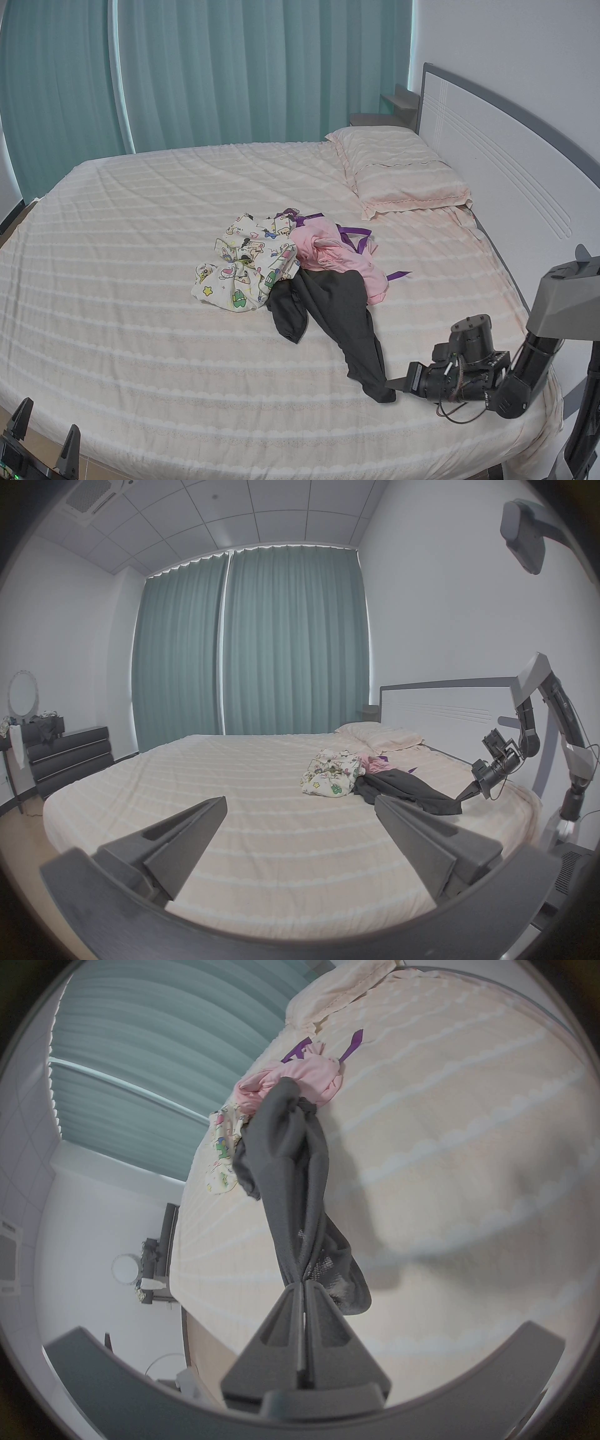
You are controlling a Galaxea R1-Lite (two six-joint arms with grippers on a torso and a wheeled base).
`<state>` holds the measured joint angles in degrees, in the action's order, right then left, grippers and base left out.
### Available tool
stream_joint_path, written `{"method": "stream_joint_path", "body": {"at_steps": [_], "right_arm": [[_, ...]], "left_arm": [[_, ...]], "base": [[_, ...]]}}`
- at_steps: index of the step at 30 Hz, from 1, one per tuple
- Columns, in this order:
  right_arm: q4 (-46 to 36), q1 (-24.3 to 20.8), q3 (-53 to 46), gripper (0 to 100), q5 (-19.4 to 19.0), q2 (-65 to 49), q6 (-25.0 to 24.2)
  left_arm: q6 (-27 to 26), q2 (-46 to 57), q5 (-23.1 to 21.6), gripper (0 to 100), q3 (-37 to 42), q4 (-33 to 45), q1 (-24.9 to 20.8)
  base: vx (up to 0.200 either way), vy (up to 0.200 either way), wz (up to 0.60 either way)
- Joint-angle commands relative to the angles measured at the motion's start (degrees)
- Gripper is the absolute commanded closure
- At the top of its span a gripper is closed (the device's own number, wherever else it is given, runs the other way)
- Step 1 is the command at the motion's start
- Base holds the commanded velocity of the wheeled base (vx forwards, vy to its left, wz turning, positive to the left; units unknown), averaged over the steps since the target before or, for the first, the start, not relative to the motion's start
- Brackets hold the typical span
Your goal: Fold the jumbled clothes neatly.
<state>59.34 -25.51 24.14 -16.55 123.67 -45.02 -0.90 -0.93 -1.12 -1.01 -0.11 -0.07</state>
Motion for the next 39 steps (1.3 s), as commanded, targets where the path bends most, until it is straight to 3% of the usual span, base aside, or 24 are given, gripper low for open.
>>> {"method": "stream_joint_path", "body": {"at_steps": [1,2,5,7,11,13,15,19,23,30,39], "right_arm": [[6.7,0.6,-11.7,100,-2.3,-8.3,3.1],[8.7,1.0,-13.8,100,-2.4,-8.4,3.9],[13.0,0.9,-16.6,100,-2.4,-8.3,3.8],[15.9,0.9,-18.8,100,-2.6,-8.3,3.4],[20.8,0.9,-22.7,100,-4.0,-7.7,3.0],[23.1,0.9,-23.8,100,-4.2,-7.4,2.1],[24.2,0.9,-24.0,100,-4.2,-7.4,1.4],[25.3,1.1,-24.1,100,-4.0,-7.5,-3.9],[25.3,1.1,-24.1,100,-3.8,-7.7,-4.3],[25.1,1.2,-24.1,100,-3.6,-7.8,-4.4],[25.2,1.7,-24.1,100,-3.0,-7.7,-4.4]], "left_arm": [[-0.2,0.8,-3.4,0,-1.0,-1.5,0.0],[3.1,-3.1,-4.8,0,-9.9,-3.8,0.0],[7.8,-14.0,-5.8,0,-20.3,-4.5,0.4],[6.7,-19.3,-7.2,0,-21.1,-4.5,-0.2],[5.3,-27.3,-16.4,0,-18.5,-3.1,-3.2],[5.0,-31.8,-18.0,0,-17.5,-2.9,-4.1],[4.8,-34.4,-18.1,0,-16.9,-2.9,-4.8],[4.6,-44.9,-18.2,0,-16.2,-3.5,-12.6],[5.3,-50.1,-18.1,0,-16.3,-3.6,-18.9],[5.6,-64.7,-17.9,0,-16.8,-8.9,-20.1],[13.6,-95.5,-11.9,0,-18.4,-34.7,-20.9]], "base": [[0.000,0.000,0.00],[0.000,0.000,0.00],[0.000,0.000,0.00],[0.000,0.000,0.00],[0.000,0.000,0.00],[0.000,0.000,0.00],[0.000,0.000,0.00],[0.000,0.000,0.00],[0.000,0.000,0.00],[0.000,0.000,0.00],[0.000,0.000,0.00]]}}
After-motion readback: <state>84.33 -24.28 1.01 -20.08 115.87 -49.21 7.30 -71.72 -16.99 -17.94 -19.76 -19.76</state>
